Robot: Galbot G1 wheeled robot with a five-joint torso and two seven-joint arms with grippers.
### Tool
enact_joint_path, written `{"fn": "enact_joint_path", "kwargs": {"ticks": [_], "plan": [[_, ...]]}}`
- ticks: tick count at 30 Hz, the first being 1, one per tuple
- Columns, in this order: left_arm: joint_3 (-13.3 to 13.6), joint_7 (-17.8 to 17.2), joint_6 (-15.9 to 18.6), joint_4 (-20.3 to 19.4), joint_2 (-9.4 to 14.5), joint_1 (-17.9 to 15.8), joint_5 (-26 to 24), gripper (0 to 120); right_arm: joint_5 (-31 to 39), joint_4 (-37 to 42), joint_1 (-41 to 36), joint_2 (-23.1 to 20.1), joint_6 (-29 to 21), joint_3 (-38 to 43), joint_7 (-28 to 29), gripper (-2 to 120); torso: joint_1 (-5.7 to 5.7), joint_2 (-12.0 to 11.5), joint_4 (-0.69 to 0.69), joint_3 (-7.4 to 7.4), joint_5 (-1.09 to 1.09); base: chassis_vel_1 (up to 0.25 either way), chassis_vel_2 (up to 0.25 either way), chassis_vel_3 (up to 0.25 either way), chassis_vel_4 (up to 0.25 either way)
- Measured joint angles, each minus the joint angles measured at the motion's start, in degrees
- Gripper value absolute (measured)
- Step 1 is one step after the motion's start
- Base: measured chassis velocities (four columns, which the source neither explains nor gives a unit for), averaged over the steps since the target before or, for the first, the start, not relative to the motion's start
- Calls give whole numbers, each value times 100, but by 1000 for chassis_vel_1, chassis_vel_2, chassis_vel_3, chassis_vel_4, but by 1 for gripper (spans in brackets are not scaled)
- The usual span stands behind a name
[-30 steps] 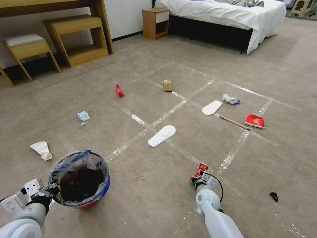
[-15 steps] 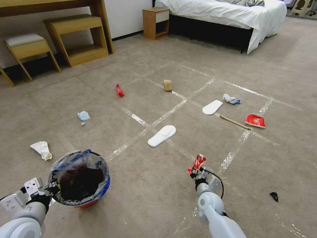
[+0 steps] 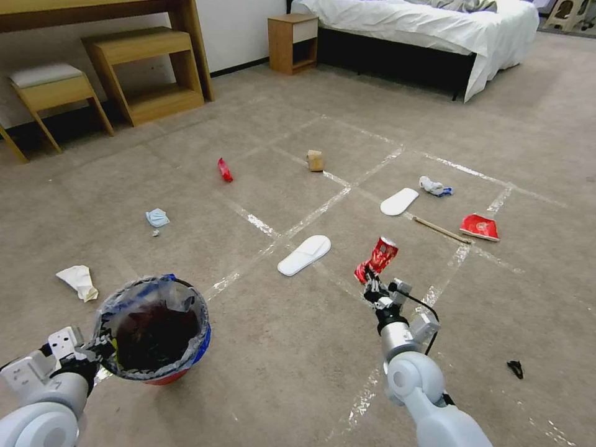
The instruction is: Pick up the trash bin and place the garbage on the floor into it.
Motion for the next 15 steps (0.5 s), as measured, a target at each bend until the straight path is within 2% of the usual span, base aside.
{"fn": "enact_joint_path", "kwargs": {"ticks": [2,4,6,8,10,15], "plan": [[40,-15,19,-22,26,-22,-2,1,28,318,-65,-311,187,-35,-150,3,0,0,0,0,0,0,0,0,0],[48,-16,22,-29,32,-22,-2,1,30,351,-72,-359,212,-41,-171,3,0,0,0,0,-1,0,0,0,0],[98,-19,63,-109,97,-22,-8,1,57,720,-120,-926,426,-77,-376,3,0,-1,0,0,1,0,0,0,0],[101,-20,69,-117,107,-22,-10,1,71,797,-125,-1031,457,-86,-407,3,0,0,-1,0,0,0,0,0,0],[128,-32,111,-171,186,-20,-42,1,162,1281,-127,-1570,642,-185,-563,3,0,0,0,0,0,0,0,0,0],[193,-104,204,-236,223,-41,-152,1,178,1735,-53,-2036,901,-422,-815,3,0,0,1,0,0,0,0,0,0]]}}
